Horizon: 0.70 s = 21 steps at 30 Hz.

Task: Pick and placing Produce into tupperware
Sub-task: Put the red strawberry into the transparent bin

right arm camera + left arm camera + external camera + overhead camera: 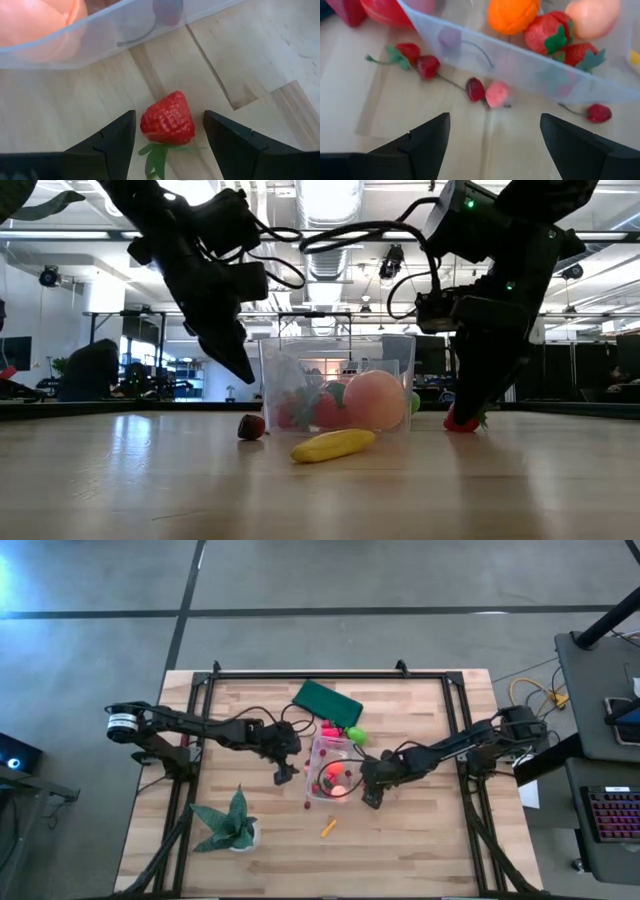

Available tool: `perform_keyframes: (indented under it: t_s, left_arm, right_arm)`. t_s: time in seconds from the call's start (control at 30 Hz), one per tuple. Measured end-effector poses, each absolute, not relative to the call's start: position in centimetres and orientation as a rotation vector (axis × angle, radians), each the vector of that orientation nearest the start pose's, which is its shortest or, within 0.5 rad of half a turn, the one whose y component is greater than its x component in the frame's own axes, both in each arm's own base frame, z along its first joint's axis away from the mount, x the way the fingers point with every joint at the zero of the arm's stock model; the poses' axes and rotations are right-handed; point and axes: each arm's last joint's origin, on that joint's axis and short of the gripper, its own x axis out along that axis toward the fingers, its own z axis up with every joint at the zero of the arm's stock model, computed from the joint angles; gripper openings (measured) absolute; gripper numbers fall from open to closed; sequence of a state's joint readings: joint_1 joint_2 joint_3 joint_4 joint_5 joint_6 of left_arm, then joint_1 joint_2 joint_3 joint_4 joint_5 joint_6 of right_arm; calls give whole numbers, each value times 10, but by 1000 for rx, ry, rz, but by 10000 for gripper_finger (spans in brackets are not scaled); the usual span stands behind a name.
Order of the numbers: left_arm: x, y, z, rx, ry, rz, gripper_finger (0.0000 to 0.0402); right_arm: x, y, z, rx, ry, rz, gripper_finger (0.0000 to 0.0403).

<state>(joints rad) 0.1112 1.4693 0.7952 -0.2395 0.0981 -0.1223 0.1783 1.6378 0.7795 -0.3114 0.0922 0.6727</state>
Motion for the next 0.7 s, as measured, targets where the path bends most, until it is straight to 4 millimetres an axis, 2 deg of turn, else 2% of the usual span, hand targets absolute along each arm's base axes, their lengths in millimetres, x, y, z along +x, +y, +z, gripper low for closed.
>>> perform_keyframes:
  t_s: [0.27,0.7]
  left_arm:
    - [282,29,185,-204,879,68,295]
    - [283,29,186,-200,862,66,295]
  right_arm:
    - [278,47,130,424,1128,-329,222]
    - [275,47,135,439,1120,-322,158]
